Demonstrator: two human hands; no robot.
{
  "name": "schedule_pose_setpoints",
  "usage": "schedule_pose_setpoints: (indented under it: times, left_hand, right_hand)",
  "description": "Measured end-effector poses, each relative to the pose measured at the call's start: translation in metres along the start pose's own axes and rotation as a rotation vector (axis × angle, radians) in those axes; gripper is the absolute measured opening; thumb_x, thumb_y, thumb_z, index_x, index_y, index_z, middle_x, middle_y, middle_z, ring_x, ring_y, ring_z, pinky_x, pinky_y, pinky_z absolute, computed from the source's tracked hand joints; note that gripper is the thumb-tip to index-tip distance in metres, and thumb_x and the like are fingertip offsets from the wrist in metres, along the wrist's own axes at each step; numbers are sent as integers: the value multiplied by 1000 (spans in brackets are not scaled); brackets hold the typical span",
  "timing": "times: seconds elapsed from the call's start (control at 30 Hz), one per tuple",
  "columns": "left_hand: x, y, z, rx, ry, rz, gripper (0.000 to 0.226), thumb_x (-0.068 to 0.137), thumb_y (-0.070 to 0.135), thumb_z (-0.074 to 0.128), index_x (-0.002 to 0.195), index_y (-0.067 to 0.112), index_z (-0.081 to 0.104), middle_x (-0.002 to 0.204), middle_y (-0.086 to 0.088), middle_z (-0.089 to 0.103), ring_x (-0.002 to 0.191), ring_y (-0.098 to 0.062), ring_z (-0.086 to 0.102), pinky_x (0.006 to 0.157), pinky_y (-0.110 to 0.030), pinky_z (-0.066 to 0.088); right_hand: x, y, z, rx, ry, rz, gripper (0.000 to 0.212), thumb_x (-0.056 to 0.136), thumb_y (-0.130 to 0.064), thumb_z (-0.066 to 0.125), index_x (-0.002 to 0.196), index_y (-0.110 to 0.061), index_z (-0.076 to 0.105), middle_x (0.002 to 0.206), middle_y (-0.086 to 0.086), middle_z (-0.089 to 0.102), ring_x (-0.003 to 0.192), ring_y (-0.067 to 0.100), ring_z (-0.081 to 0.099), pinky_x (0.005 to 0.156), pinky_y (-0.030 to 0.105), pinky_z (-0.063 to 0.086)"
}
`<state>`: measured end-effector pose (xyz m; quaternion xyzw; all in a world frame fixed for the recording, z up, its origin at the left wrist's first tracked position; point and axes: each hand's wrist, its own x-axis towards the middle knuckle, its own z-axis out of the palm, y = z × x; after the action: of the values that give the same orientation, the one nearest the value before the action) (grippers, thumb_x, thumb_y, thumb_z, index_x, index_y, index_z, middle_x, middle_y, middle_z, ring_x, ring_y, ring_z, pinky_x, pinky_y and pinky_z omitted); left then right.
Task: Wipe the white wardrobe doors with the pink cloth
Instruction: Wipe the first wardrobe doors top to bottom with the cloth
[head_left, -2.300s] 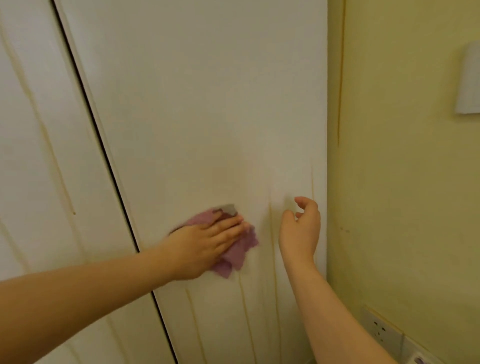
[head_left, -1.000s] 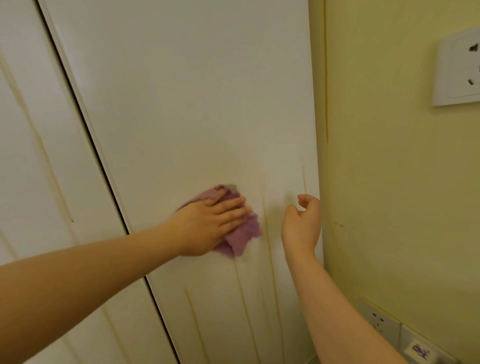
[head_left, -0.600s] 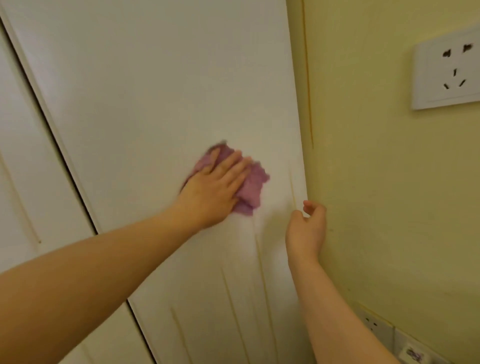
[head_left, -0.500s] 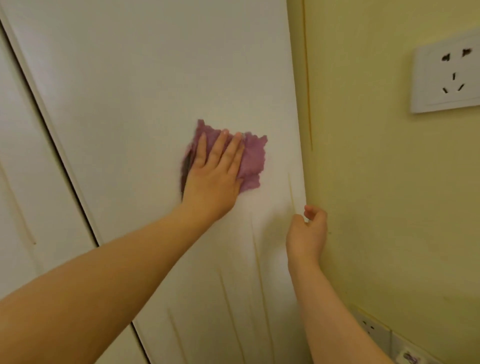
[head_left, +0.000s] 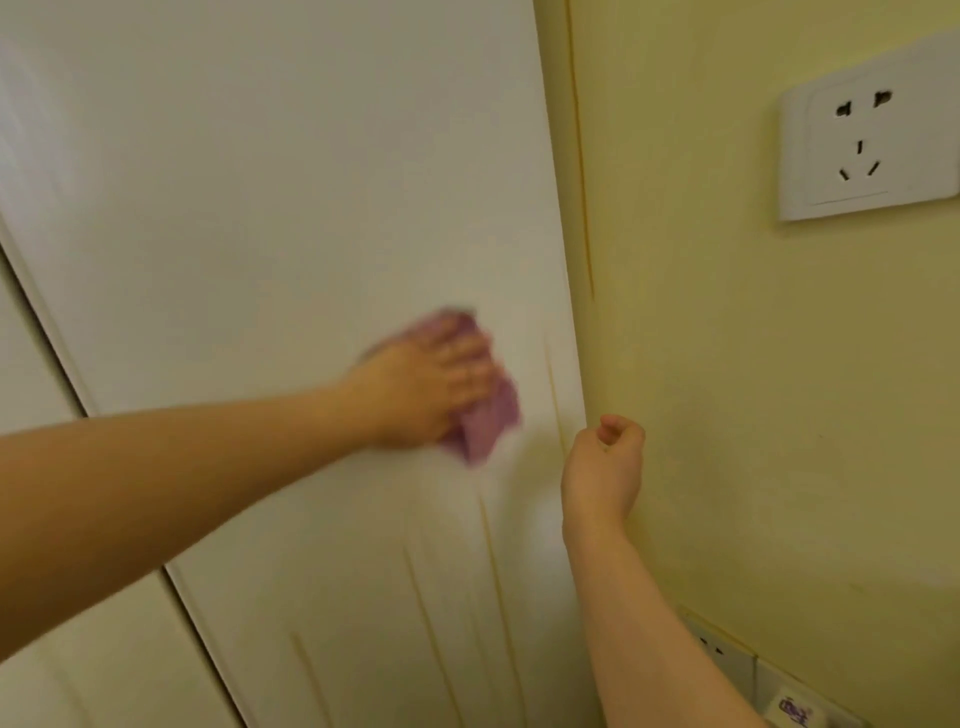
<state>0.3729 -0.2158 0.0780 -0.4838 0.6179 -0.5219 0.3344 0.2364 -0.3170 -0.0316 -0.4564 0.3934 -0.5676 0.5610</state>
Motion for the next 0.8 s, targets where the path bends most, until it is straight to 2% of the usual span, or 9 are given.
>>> schedule_pose_setpoints:
  times: [0.1, 0.2, 0.27, 0.4, 0.53, 0.6, 0.67, 0.73, 0.8]
  left_hand:
    - [20, -19, -15, 20, -40, -365, 59, 96, 41, 25, 144, 9, 37, 149, -12, 37, 139, -38, 28, 113, -55, 2]
    - [6, 24, -10, -121, -129, 32, 56, 84, 41, 34, 122, 12, 64, 124, -8, 63, 121, -37, 53, 107, -49, 20]
    - [0, 20, -3, -21, 35, 79, 56, 77, 46, 34, 105, 19, 74, 113, -3, 69, 109, -32, 62, 101, -41, 25]
    - [27, -26, -20, -25, -16, -444, 63, 92, 44, 17, 141, 14, 44, 147, -9, 41, 137, -37, 33, 110, -53, 0]
    - [10, 30, -15, -208, -127, 54, 54, 86, 44, 32, 124, 22, 64, 133, 1, 57, 127, -32, 49, 107, -46, 19]
    - [12, 11, -5, -42, -76, 177, 51, 87, 46, 36, 125, 26, 63, 137, 4, 53, 129, -30, 47, 108, -44, 19]
    - [34, -19, -13, -13, -22, -106, 58, 88, 45, 29, 126, 17, 62, 135, -7, 55, 127, -36, 48, 109, -50, 18]
    - [54, -31, -15, 32, -94, -426, 69, 93, 49, 10, 144, 13, 37, 151, -11, 34, 140, -37, 27, 112, -54, 2]
    - [72, -21, -14, -1, -95, -530, 69, 95, 48, 8, 145, 9, 34, 151, -13, 34, 140, -37, 26, 111, -55, -2]
  right_hand:
    - [0, 3, 0, 7, -7, 29, 30, 89, -5, 44, 118, -9, 48, 121, 10, 54, 102, 24, 51, 75, 25, 33]
    - [0, 2, -1, 3, -18, 30, 31, 88, -4, 44, 118, -8, 48, 121, 12, 54, 106, 27, 51, 76, 24, 32]
    - [1, 0, -3, -6, -32, 22, 31, 89, -4, 44, 119, -9, 48, 120, 10, 54, 106, 26, 50, 76, 24, 31]
    - [1, -1, -1, -28, -111, 37, 32, 89, -7, 42, 120, -13, 47, 121, 7, 54, 102, 23, 51, 78, 28, 37]
    - [14, -11, -1, -130, -238, -12, 30, 89, -7, 44, 117, -12, 50, 112, 6, 55, 91, 19, 48, 74, 23, 33]
    - [26, -19, -6, -148, -253, -26, 28, 89, -7, 46, 116, -10, 52, 102, 5, 56, 88, 20, 49, 72, 24, 34]
    - [37, -20, -16, -200, -236, -66, 27, 88, -8, 47, 114, -9, 53, 99, 4, 57, 90, 22, 51, 75, 27, 39]
    - [43, -17, -26, -230, -198, -79, 26, 88, -7, 47, 113, -10, 53, 98, 4, 56, 89, 21, 50, 76, 28, 39]
    - [50, -14, -34, -199, -161, -34, 25, 88, -6, 46, 112, -9, 53, 94, 6, 55, 85, 22, 49, 71, 27, 36]
